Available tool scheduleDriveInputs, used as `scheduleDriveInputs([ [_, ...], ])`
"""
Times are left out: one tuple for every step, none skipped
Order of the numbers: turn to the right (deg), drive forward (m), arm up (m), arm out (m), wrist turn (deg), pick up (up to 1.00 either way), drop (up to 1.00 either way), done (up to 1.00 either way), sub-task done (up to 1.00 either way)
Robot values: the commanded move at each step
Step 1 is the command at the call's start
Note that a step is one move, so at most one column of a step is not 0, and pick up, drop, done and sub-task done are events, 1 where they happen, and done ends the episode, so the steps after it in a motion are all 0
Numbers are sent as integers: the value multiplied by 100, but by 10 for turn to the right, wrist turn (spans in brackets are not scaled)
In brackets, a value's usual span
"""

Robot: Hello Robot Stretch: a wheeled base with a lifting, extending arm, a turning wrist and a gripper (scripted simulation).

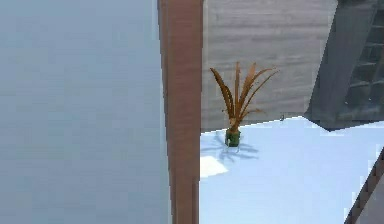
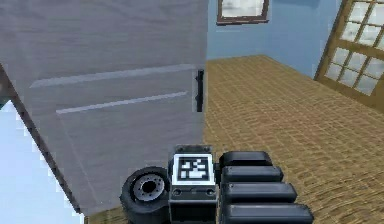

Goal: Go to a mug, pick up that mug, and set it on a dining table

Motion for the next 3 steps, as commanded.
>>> scheduleDriveInputs([
  [450, 0, 0, 0, 0, 0, 0, 0, 0],
  [450, 0, 0, 0, 0, 0, 0, 0, 0],
  [450, 0, 0, 0, 0, 0, 0, 0, 0],
])
